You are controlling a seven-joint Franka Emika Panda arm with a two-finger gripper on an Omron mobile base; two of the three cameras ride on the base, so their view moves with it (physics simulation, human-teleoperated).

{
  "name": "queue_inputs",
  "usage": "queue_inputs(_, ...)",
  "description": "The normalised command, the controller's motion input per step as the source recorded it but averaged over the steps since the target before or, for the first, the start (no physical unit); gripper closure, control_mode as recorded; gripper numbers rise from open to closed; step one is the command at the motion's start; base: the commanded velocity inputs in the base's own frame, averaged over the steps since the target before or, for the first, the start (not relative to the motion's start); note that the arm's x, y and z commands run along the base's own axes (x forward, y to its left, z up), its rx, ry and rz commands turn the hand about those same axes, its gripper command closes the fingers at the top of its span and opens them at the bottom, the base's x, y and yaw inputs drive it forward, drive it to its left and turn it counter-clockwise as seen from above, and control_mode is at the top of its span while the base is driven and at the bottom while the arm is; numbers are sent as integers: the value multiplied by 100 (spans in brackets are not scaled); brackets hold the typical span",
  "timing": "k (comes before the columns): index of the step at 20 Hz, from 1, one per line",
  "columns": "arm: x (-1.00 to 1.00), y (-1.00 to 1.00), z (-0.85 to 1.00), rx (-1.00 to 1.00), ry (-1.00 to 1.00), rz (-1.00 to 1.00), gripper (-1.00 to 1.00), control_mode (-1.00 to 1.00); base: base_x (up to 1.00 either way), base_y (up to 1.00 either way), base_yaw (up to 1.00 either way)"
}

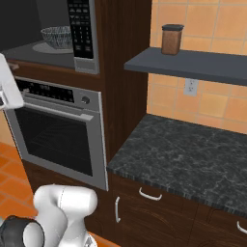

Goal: Open the microwave, place the bowl with waffle inside the microwave, then close the microwave door and turn it on.

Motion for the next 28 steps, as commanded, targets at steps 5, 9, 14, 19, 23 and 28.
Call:
queue_inputs(5, -78, 16, -57, -22, 0, 0, -100, -100, 0, 0, 0)
queue_inputs(9, -48, 19, -46, -21, 0, -2, 100, -100, 0, 0, 0)
queue_inputs(14, -40, 41, -13, -28, -1, -1, 100, -100, 0, 0, 0)
queue_inputs(19, -9, 85, -4, -39, 0, 0, 100, -100, 0, 0, 0)
queue_inputs(23, -1, 92, 0, -38, -5, 0, 100, -100, 0, 0, 0)
queue_inputs(28, -14, 81, 0, -25, -20, 0, 100, -100, 0, 0, 0)
